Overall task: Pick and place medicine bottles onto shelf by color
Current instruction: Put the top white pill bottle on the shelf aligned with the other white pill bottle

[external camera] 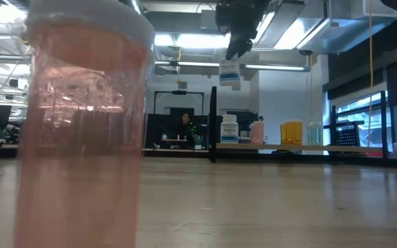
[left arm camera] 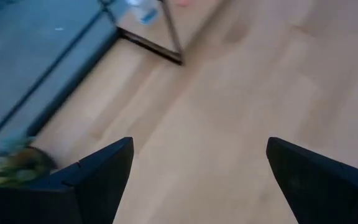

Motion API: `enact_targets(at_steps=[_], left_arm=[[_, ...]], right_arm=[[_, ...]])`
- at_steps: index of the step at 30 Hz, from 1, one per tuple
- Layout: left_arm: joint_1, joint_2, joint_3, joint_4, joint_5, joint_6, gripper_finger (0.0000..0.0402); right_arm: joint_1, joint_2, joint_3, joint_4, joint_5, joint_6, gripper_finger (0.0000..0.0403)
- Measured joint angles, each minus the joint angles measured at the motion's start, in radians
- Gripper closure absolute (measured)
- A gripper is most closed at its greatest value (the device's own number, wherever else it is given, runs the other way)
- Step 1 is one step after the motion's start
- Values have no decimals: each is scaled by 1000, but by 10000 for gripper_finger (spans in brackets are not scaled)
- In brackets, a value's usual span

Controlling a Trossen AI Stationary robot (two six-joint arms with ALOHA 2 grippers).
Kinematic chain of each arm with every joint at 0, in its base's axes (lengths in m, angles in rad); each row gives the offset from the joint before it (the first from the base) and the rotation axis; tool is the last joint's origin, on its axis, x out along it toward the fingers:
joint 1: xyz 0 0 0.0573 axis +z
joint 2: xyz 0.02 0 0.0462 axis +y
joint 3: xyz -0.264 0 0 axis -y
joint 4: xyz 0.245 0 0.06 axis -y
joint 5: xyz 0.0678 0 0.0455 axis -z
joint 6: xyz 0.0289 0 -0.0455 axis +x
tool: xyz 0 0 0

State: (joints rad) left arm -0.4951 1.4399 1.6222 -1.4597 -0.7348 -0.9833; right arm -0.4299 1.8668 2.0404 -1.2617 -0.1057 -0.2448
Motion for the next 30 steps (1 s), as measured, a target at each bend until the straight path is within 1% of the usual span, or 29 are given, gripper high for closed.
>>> enact_targets(at_steps=[3,7,9,11,15,19,24,30], left_arm=[[47,0,0,-25,-38,10,39],[107,0,0,-25,-61,71,39],[138,0,0,-25,-65,80,39],[166,0,0,-25,-65,80,39],[214,0,0,-24,-59,80,39],[248,0,0,-24,-40,79,39],[279,0,0,-23,-2,79,39],[289,0,0,-22,1,79,39]], right_arm=[[-19,0,-3,1,-3,-22,215],[-52,0,-33,15,-4,-38,215],[-71,-2,-75,30,-5,-48,215],[-87,1,-126,56,-33,-62,215],[-98,1,-220,181,-54,-100,215],[-97,1,-294,280,-54,-153,215],[-110,1,-380,343,-55,-159,215],[-119,1,-478,460,-53,-183,215]])
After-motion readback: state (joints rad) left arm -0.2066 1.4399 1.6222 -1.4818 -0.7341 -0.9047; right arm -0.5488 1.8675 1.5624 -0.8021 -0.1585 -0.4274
